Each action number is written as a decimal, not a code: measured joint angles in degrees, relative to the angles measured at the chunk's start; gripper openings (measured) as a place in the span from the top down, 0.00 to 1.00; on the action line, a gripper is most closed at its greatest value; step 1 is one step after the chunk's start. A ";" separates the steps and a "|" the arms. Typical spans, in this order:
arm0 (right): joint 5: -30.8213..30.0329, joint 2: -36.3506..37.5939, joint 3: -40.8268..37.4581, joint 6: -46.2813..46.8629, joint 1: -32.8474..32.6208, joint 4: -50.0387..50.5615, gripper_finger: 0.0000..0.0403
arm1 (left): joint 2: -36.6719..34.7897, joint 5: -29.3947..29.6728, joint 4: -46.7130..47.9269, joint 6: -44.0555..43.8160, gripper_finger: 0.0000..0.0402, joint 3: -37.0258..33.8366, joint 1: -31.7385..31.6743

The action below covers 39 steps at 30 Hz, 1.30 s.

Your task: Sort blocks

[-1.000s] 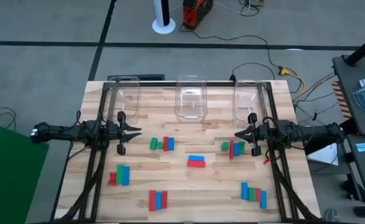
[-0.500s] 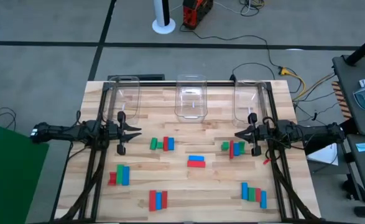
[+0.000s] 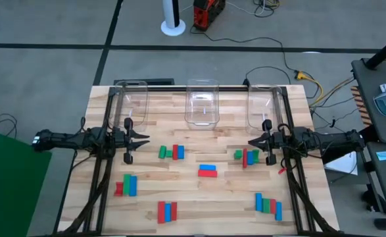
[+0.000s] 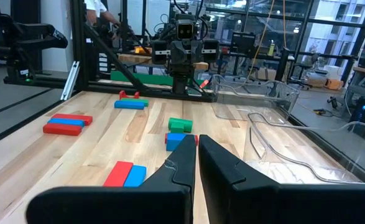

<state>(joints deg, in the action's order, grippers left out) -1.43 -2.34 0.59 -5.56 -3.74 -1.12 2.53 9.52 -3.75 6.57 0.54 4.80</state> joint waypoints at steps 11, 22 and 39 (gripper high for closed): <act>0.01 0.00 0.01 -0.02 0.00 0.00 0.97 | 0.01 0.00 0.00 0.00 0.87 0.00 0.00; 0.02 -0.01 -0.01 0.00 0.00 0.00 0.97 | 0.02 0.00 0.00 0.00 0.87 0.00 0.00; -1.69 -0.01 0.01 -0.05 0.01 -0.68 0.97 | 0.02 0.95 -7.97 -5.23 0.87 0.00 -0.02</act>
<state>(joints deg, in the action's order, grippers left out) -3.12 -2.35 0.60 -5.61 -3.73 -1.80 2.55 10.47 -11.72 1.34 0.54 4.78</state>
